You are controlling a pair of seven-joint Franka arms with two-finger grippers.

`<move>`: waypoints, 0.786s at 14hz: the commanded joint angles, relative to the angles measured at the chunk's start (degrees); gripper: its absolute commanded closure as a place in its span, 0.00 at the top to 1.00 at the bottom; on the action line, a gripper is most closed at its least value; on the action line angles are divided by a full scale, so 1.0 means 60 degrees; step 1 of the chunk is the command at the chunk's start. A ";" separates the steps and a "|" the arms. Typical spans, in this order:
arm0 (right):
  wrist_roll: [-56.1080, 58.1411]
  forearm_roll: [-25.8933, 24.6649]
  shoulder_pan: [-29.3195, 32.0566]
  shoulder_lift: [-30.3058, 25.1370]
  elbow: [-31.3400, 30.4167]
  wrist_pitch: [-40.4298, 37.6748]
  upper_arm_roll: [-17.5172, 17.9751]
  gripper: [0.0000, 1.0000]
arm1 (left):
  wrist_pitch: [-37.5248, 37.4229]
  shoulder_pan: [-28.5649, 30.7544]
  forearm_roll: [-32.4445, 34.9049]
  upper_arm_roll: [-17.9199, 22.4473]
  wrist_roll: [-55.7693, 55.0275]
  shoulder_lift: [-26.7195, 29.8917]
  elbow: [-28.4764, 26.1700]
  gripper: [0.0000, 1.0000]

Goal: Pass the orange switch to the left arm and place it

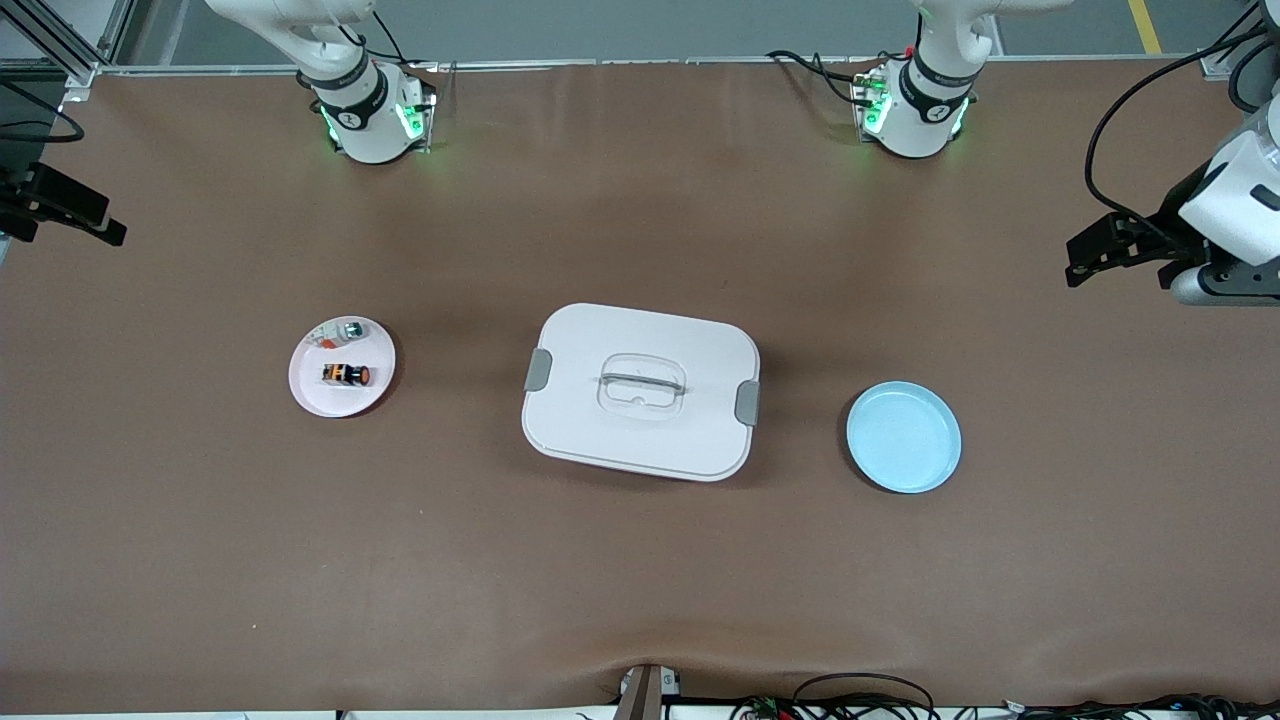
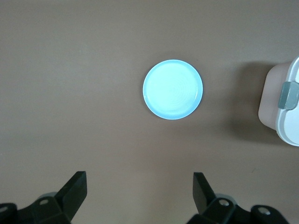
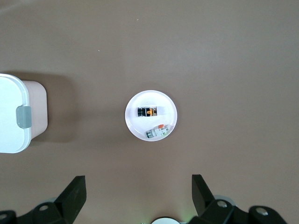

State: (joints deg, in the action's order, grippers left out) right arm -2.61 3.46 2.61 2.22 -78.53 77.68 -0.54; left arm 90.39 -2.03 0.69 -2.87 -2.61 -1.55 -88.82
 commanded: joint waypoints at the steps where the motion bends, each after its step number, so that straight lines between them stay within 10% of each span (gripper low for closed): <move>1: 0.0113 -0.0108 0.0063 -0.0121 -0.0051 0.0003 0.0031 1.00 | -0.0183 -0.0014 0.0032 0.0010 0.0185 -0.0049 0.0213 1.00; 11: -0.0004 -0.0108 0.0063 -0.0092 -0.0036 -0.0071 0.0031 1.00 | -0.0183 0.0001 0.0032 0.0010 0.0186 -0.0049 0.0213 1.00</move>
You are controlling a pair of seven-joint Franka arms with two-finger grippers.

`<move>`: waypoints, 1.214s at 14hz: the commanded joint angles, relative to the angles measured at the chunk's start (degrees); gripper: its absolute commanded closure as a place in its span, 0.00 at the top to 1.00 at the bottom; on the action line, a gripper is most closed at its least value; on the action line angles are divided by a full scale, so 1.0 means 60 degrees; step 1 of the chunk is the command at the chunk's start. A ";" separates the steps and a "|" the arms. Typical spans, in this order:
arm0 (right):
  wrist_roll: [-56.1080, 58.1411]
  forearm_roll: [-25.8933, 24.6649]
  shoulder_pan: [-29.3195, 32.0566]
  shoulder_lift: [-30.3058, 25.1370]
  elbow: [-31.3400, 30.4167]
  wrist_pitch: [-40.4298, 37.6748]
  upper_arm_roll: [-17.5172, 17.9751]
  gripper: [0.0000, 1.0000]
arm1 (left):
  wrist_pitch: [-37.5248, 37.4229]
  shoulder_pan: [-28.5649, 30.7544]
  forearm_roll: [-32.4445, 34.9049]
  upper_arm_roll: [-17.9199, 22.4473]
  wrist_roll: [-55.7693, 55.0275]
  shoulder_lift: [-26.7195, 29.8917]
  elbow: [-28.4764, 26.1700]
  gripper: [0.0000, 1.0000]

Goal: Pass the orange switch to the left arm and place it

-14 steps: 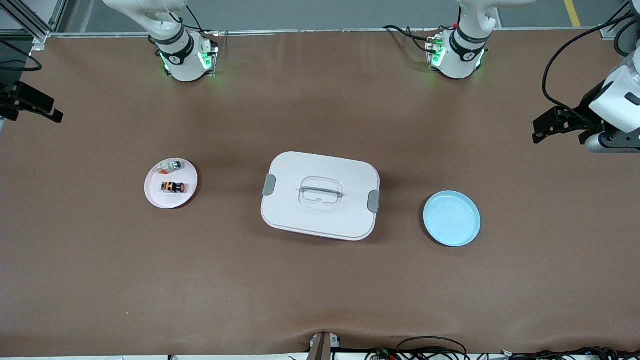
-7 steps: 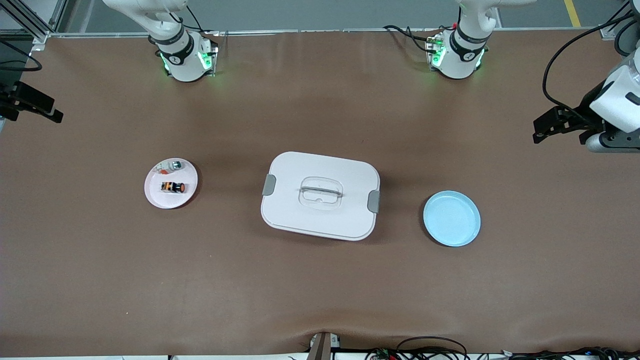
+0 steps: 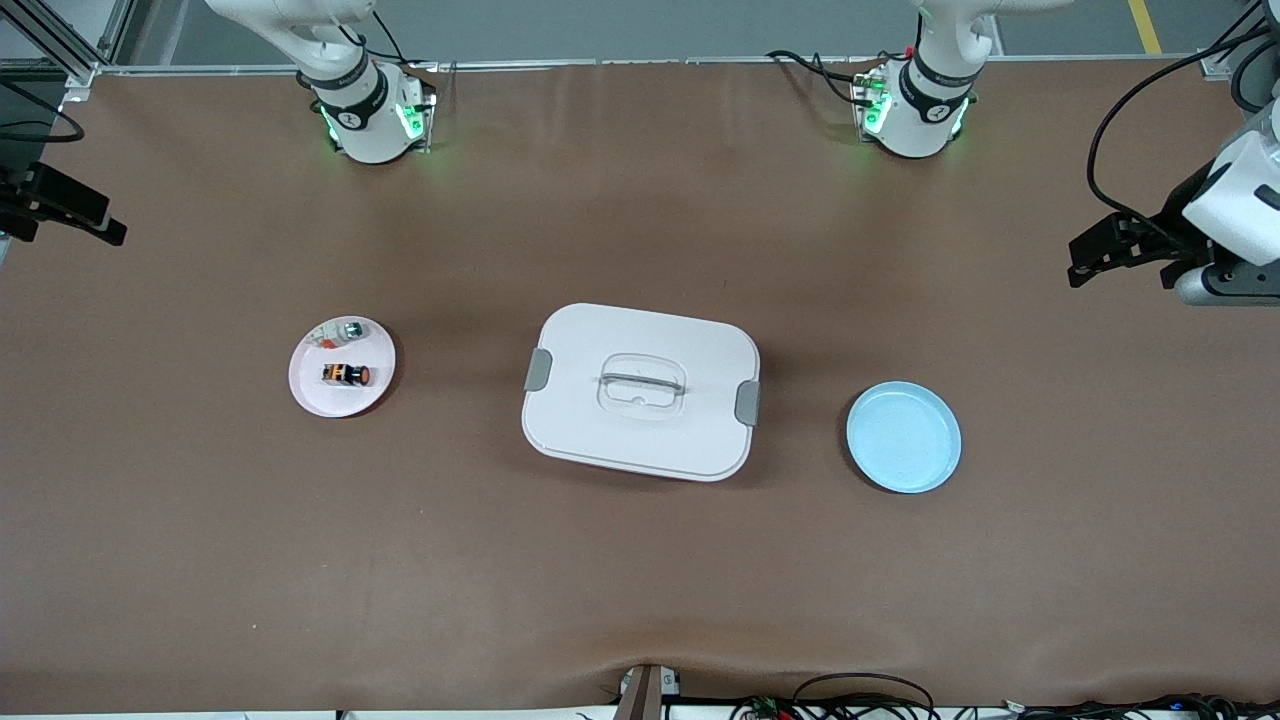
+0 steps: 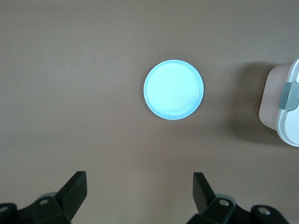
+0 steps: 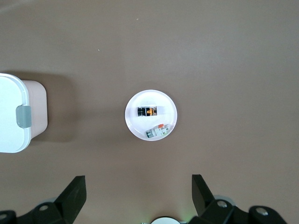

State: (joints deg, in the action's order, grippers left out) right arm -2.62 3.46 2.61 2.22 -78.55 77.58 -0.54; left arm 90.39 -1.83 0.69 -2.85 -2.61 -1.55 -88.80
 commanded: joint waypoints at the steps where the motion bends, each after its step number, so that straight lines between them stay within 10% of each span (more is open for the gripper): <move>1: -0.0003 -0.0108 0.0063 -0.0092 -0.0005 -0.0025 0.0046 1.00 | -0.0183 -0.0046 0.0032 -0.0009 0.0171 -0.0049 0.0196 1.00; 17: 0.0084 0.0023 0.0180 0.0055 0.0010 0.0049 0.0090 1.00 | -0.0183 -0.0031 0.0032 -0.0009 0.0200 -0.0063 0.0210 1.00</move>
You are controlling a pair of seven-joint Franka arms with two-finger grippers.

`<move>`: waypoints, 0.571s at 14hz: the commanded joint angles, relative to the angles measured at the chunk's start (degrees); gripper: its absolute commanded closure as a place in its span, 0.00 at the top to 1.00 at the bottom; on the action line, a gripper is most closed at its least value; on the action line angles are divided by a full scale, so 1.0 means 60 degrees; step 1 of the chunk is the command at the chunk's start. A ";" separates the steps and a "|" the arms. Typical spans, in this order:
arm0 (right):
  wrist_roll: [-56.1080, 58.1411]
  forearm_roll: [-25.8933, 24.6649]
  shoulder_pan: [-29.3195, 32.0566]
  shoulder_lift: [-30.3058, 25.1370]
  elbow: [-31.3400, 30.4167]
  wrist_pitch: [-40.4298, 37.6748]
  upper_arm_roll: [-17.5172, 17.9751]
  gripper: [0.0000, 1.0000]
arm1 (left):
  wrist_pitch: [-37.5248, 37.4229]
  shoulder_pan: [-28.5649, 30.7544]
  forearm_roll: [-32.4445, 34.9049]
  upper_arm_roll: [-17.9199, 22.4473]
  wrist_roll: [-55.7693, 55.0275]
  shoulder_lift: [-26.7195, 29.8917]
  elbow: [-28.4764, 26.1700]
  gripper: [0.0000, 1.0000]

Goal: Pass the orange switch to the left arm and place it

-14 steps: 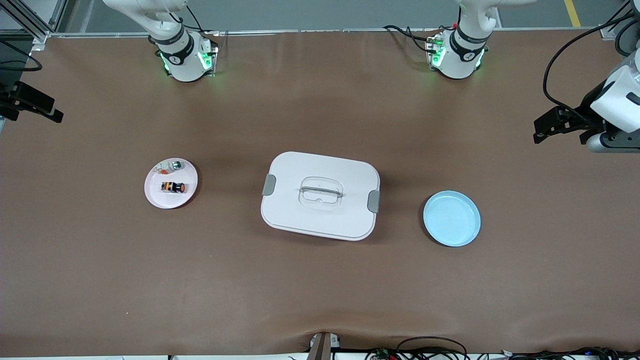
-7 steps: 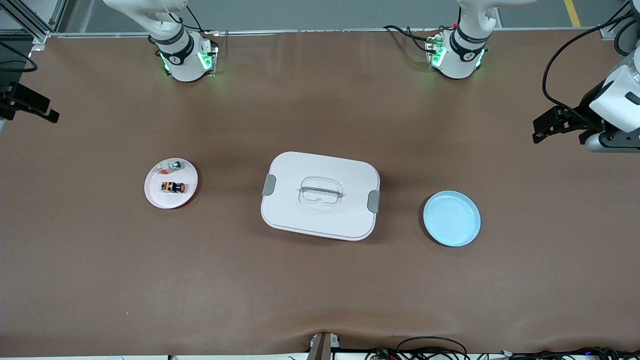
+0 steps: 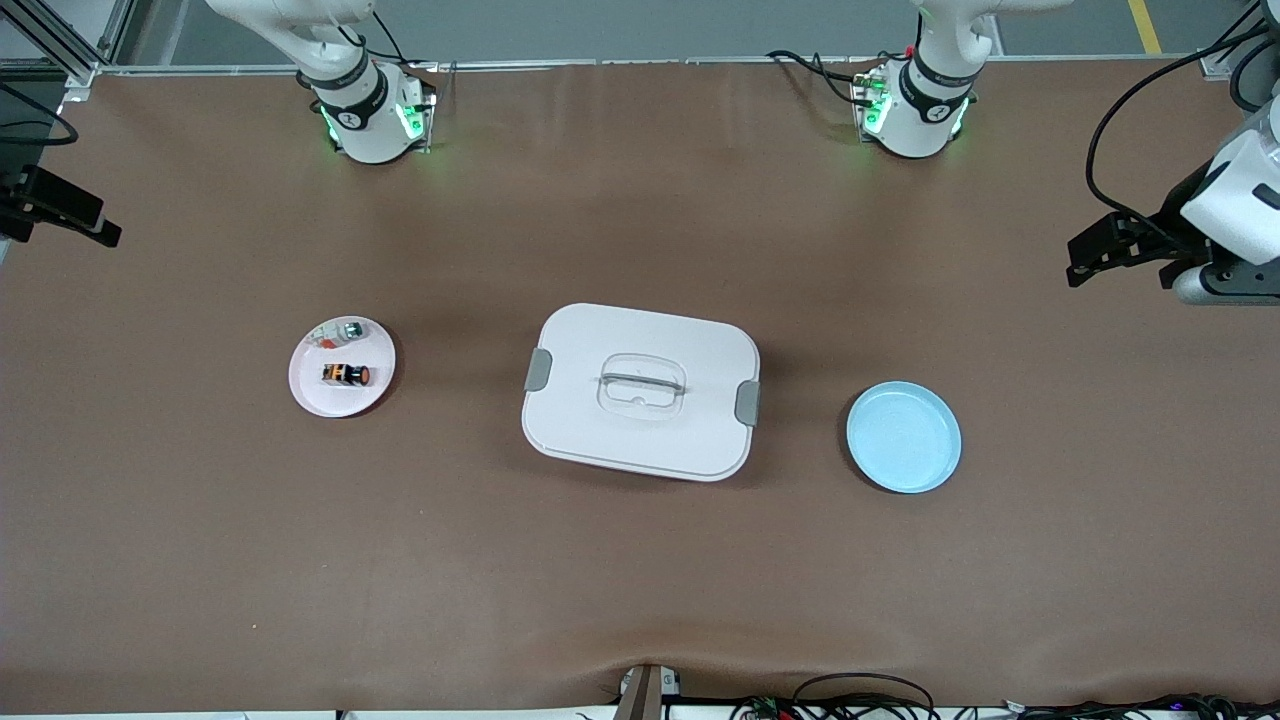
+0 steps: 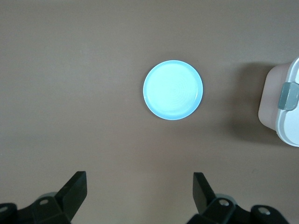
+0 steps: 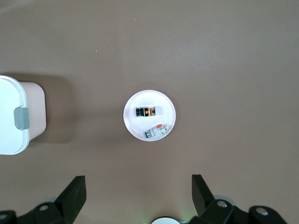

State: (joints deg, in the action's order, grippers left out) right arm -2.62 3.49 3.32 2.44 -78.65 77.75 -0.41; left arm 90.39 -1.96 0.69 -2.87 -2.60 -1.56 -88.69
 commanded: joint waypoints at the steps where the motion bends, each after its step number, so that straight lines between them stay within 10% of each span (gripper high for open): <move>1: 0.0115 -0.0011 0.0077 0.0033 -0.0017 0.0035 0.0055 1.00 | -0.0182 -0.0011 0.0032 -0.0006 0.0200 -0.0062 0.0177 1.00; 8: -0.0354 0.0003 0.0062 -0.0025 -0.2239 0.1335 0.0069 1.00 | -0.0182 0.0019 0.0018 -0.0006 0.0229 -0.0033 0.0191 1.00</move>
State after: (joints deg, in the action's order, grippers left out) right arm -3.30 3.50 3.32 3.36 -87.13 82.39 -0.39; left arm 90.39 -1.99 0.69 -2.88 -2.59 -1.56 -88.66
